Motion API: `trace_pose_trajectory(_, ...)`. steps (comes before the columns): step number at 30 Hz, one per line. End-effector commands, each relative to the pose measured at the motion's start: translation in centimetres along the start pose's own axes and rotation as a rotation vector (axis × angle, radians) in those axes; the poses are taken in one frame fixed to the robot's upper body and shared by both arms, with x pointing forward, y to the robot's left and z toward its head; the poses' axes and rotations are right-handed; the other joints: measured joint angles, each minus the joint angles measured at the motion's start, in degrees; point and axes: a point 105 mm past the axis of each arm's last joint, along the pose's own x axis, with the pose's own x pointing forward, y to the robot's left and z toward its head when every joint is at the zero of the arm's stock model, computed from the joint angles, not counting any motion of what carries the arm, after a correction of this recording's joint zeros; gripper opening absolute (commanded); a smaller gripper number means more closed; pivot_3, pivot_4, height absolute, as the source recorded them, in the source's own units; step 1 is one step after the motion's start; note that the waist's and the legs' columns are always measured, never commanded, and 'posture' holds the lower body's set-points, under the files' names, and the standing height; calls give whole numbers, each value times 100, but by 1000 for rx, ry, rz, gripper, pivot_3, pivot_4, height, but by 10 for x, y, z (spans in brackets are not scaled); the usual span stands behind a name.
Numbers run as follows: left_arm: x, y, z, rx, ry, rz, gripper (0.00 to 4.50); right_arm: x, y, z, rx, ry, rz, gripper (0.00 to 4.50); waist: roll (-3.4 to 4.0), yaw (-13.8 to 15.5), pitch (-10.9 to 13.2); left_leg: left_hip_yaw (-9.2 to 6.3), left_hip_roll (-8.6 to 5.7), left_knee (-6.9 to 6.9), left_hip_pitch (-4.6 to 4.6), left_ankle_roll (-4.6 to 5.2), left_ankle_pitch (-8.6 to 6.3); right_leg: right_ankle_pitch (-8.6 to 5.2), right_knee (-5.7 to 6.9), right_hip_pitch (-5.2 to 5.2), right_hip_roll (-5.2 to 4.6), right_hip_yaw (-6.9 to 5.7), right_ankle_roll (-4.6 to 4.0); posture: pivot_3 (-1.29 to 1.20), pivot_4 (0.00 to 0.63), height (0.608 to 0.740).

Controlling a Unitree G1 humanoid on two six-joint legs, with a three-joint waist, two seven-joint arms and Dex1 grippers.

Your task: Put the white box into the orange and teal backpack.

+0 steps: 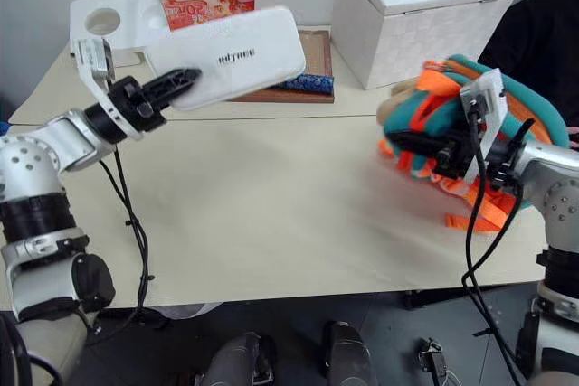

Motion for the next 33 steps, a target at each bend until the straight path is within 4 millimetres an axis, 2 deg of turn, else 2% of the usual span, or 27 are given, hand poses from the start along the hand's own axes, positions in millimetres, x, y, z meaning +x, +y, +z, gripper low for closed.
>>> trace_pose_trajectory(1,11,-16,12,115,12,-99,1319,-3,42,7,-34,39,200,36,-1,8,1,0,0,-3,1,0,0,0,-5,2,0,-3,0,0,150,740)
trace_pose_trajectory(3,16,-20,9,150,44,-140,1319,-8,54,9,-29,58,259,36,-4,13,2,1,-7,-7,0,4,0,0,-8,1,1,-10,1,0,150,740)
trace_pose_trajectory(5,21,-26,6,164,70,-209,1319,-14,58,13,-14,59,278,36,-5,20,3,6,-11,-7,-3,11,1,2,-9,-2,-1,-12,4,0,150,740)
trace_pose_trajectory(10,24,-56,-7,124,130,-440,1319,-17,38,4,19,75,191,36,-13,40,7,5,-7,5,-3,13,1,3,-11,-2,-12,-10,5,0,150,740)
trace_pose_trajectory(12,25,-61,-14,125,160,-483,1319,-17,32,1,24,83,173,36,-13,66,7,5,-8,9,-4,13,1,3,-11,-4,-13,-6,5,0,150,740)
trace_pose_trajectory(16,28,-54,-31,230,259,-479,1319,-20,26,-1,31,90,160,36,-13,116,7,4,-6,20,-3,13,1,3,-10,-4,-12,-1,5,0,150,740)
trace_pose_trajectory(22,39,-43,-35,436,378,-472,1319,-23,27,0,19,103,171,36,-13,163,7,-14,-7,46,-16,25,-6,3,-8,1,-21,-2,5,0,150,740)
trace_pose_trajectory(25,39,-42,-31,528,461,-510,1319,-22,24,-1,10,106,160,36,-13,158,7,-15,-10,52,-25,32,-11,5,-11,-3,-22,-7,7,0,150,740)
trace_pose_trajectory(33,32,-36,-10,645,585,-526,1319,-17,23,-7,-5,116,158,36,-13,127,7,3,-20,60,-76,47,-5,7,10,-65,-11,-38,12,0,150,740)
